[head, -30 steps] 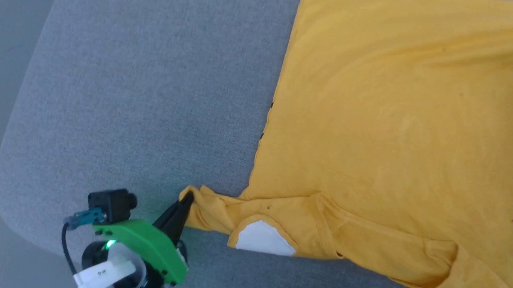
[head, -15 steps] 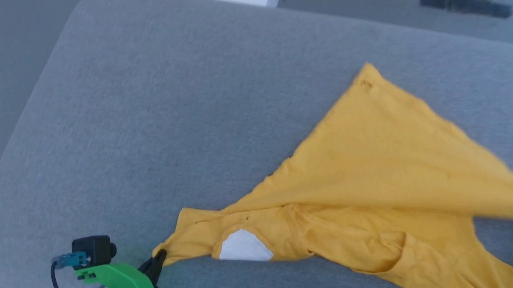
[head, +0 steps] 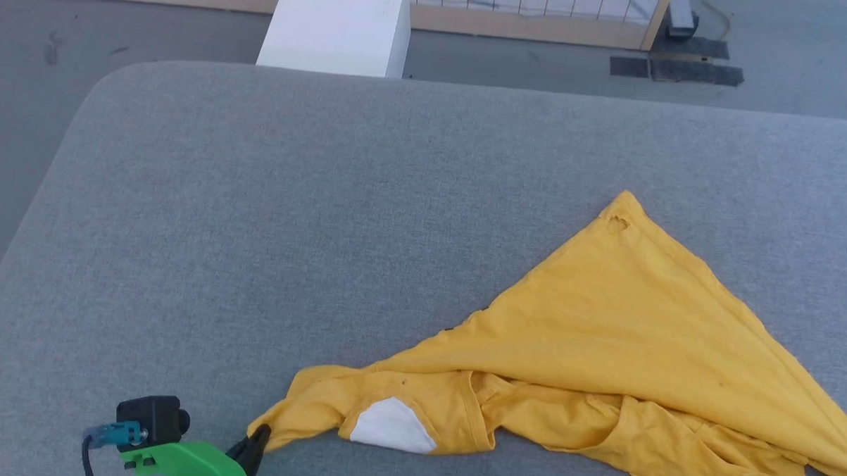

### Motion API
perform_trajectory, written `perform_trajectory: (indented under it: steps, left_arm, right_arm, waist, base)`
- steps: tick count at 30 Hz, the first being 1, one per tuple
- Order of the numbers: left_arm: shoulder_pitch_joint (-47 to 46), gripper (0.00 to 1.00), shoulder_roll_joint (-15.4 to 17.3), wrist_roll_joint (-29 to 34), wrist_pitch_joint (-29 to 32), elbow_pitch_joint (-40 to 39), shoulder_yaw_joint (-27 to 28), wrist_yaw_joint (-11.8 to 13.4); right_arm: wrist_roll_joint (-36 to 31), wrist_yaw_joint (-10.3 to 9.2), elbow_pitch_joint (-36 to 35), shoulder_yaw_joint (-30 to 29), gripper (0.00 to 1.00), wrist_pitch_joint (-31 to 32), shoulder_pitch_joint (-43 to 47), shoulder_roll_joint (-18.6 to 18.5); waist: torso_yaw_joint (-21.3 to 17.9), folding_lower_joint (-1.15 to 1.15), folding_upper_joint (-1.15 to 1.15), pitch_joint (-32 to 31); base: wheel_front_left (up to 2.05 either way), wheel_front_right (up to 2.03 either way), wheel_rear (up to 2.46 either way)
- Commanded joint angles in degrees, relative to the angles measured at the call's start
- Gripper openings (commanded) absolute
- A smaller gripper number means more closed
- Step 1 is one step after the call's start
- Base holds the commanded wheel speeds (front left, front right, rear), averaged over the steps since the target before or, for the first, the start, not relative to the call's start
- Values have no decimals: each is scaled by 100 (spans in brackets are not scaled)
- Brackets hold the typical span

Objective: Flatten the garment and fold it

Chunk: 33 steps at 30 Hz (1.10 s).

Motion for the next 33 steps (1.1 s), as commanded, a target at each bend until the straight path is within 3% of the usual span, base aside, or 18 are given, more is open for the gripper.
perform_trajectory:
  steps: [1, 2, 3, 9, 16, 20, 27, 33]
  left_arm:
    - [94, 0, 46, -46, 18, -25, -12, 50]
    - [101, 0, 46, -48, 23, -29, -14, 57]
    - [109, 0, 44, -53, 25, -34, -16, 64]
    - [97, 0, 42, -81, 35, -33, -41, 63]
    - [-22, 0, -7, -139, -30, -36, -74, 17]
    - [-103, 0, -8, -141, -51, 7, -107, -13]
    - [-288, 0, -33, -145, -112, 75, -159, -61]
    - [-474, 0, -97, -145, -188, 183, -257, -128]
  right_arm:
    - [36, -9, 34, -17, 33, 78, 119, 34]
    - [57, -9, 11, -2, 44, 81, 123, 37]
    - [89, -9, -28, 34, 100, 37, 118, 40]
    - [174, -9, -323, 339, 100, -865, -107, 46]
    - [379, -9, -552, 1517, 100, -2920, -728, -378]
    - [579, -9, -315, 2324, 100, -3708, -1236, -653]
    - [908, -9, 653, 3759, 100, -3695, -2312, -1093]
    - [1024, -9, 1845, 4279, 100, -2849, -3257, -1248]
  waist:
    - [-28, 0, 0, -64]
    - [-28, 0, 0, -72]
    - [-28, 0, 0, -81]
    - [-8, 0, 0, -59]
    - [81, 0, 0, 112]
    - [158, 0, 0, 240]
    - [334, 0, 0, 528]
    - [555, 0, 0, 778]
  base:
    - [0, 0, 0]
    - [0, 0, 0]
    - [0, 0, 0]
    - [0, 0, 0]
    - [0, 0, 0]
    - [0, 0, 0]
    - [0, 0, 0]
    - [0, 0, 0]
